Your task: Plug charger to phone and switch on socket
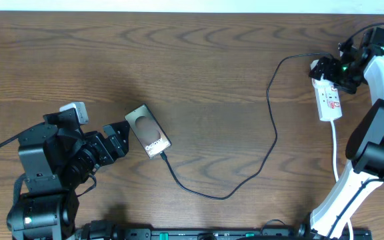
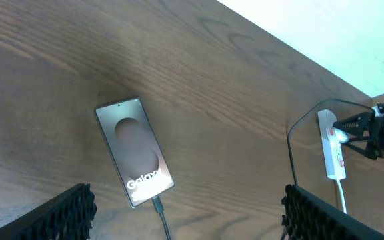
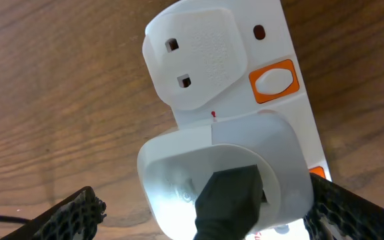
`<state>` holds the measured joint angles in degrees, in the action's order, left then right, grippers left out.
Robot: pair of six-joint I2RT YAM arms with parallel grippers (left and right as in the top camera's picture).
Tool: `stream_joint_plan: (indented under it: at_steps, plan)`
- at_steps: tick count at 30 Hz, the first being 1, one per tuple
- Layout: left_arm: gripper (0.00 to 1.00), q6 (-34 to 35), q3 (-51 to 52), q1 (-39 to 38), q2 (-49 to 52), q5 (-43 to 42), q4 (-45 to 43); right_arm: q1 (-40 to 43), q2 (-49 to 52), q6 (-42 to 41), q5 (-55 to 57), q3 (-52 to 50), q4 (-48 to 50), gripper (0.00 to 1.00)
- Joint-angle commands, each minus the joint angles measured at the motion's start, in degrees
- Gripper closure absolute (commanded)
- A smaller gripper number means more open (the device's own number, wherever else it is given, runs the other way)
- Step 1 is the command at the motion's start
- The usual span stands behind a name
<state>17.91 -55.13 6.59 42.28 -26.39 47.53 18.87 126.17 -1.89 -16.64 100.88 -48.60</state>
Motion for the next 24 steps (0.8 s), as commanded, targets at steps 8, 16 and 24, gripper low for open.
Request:
stream_joint_plan:
  at_steps: [8,16,24]
  plan:
    - [0.12,-0.76,-0.11,0.02,-0.04,2.08,0.44,-2.08,0.20,0.63,-2.99,-3.32,1.90,0.08]
    - [0.12,-0.76,-0.11,0.02,-0.04,2.08,0.44,-2.12,0.20,0.59,-3.02,-3.50,1.88,0.07]
    - [0.12,-0.76,-0.11,0.02,-0.04,2.08,0.61,-2.86,0.20,0.15,-3.04,-3.50,1.46,0.08]
